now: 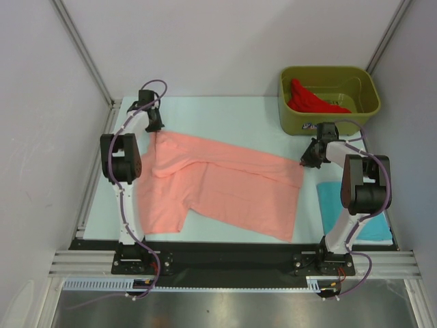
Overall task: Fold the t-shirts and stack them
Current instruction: Fold the tshirt
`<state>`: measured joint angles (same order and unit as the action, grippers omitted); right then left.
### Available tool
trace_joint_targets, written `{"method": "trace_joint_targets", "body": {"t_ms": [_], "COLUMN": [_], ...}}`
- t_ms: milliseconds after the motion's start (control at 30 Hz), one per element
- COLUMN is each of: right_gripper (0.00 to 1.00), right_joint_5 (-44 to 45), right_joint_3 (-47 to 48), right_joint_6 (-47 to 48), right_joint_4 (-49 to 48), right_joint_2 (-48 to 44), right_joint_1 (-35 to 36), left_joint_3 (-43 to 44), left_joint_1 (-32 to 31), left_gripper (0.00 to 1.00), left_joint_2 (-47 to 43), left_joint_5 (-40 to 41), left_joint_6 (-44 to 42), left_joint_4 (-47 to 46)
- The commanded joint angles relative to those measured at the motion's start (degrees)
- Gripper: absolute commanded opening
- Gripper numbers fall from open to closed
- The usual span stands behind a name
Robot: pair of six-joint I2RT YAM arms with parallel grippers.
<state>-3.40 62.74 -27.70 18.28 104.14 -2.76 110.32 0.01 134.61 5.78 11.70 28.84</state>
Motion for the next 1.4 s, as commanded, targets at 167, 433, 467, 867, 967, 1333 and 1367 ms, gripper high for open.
{"method": "trace_joint_targets", "body": {"t_ms": [167, 433, 467, 867, 967, 1333, 1367], "right_gripper": [0.0, 0.65, 0.69, 0.82, 0.82, 0.81, 0.81], "right_joint_5": [7.53, 12.42, 13.5, 6.39, 4.1, 8.32, 8.49], "right_joint_3": [-0.26, 7.38, 7.83, -1.12, -5.08, -12.38, -12.38], "right_joint_6": [-3.41, 4.04, 4.93, -3.13, -6.92, -11.41, -11.06], "right_joint_4": [-2.38, 9.91, 13.06, 13.98, 11.52, 15.02, 15.03], "right_joint_2": [-0.61, -4.44, -5.77, -25.29, -27.84, -40.32, -40.42], "right_joint_1": [-0.22, 2.58, 4.24, 28.22, 32.19, 41.7, 41.7], "left_joint_3": [6.91, -2.6, -5.27, -50.1, -52.4, -46.95, -47.13], "left_joint_1": [4.3, 3.33, 2.46, 1.31, 1.66, 1.92, 1.84], "left_gripper": [0.0, 0.73, 0.81, 0.72, 0.74, 0.69, 0.65], "left_joint_2": [1.87, -9.95, -15.81, -45.92, -44.79, -37.05, -37.22], "left_joint_5": [-1.56, 4.31, 7.55, 0.05, -7.26, -11.67, -11.67], "left_joint_6": [3.24, 4.38, 3.77, 4.57, 1.92, 4.37, 5.77], "left_joint_4": [-2.57, 0.79, 0.52, -4.57, -6.78, -5.91, -5.03]}}
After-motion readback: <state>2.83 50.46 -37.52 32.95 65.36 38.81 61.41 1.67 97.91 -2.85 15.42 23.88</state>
